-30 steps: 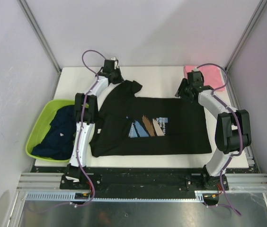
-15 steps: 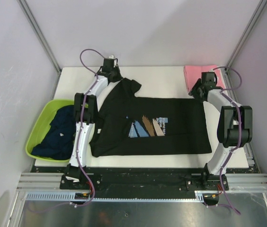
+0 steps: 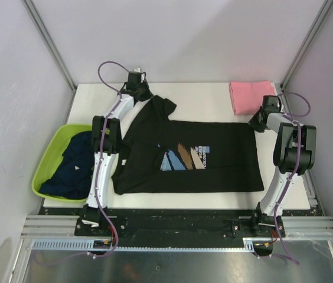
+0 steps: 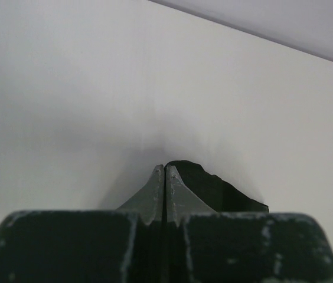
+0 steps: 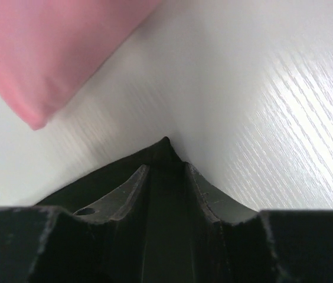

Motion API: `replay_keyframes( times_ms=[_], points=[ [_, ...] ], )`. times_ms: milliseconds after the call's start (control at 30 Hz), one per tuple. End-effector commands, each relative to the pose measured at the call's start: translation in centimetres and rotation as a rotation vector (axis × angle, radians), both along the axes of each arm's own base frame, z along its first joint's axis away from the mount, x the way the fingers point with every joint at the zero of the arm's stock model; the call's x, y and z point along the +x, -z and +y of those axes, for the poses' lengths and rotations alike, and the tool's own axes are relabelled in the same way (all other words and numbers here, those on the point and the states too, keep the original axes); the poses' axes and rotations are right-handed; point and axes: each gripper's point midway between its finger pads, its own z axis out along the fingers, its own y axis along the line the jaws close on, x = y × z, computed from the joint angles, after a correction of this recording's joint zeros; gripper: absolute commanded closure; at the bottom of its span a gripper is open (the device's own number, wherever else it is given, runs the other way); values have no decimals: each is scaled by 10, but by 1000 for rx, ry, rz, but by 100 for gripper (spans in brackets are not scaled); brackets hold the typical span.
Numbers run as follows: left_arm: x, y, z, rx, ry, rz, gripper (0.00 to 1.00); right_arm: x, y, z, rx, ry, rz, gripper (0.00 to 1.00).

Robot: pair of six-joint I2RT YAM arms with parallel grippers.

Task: Fold and stack the t-shirts
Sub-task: Grap the side of the flattened tshirt furthest away from the robot with both arms

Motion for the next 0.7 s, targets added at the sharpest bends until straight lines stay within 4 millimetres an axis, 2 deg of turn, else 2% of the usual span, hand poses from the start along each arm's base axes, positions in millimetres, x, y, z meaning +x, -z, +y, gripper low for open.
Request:
replay_keyframes(
  times_ms=[0, 233, 467, 533, 667],
  points=[
    [10, -54, 0, -47, 0, -106, 100, 23, -13, -7, -31, -15, -53, 68],
    [11, -54, 2, -55, 0, -105, 100, 31, -23, -15, -65, -14, -62, 68],
    [11, -54, 7, -59, -5, -103, 100, 36, -56, -18, -118, -28, -100, 64],
    [12, -55, 8, -61, -8, -104, 100, 38, -58, -17, -126, -37, -98, 63],
    [12, -55, 9, -63, -9, -105, 100, 43, -49, -17, -125, -56, -66, 63]
  ],
)
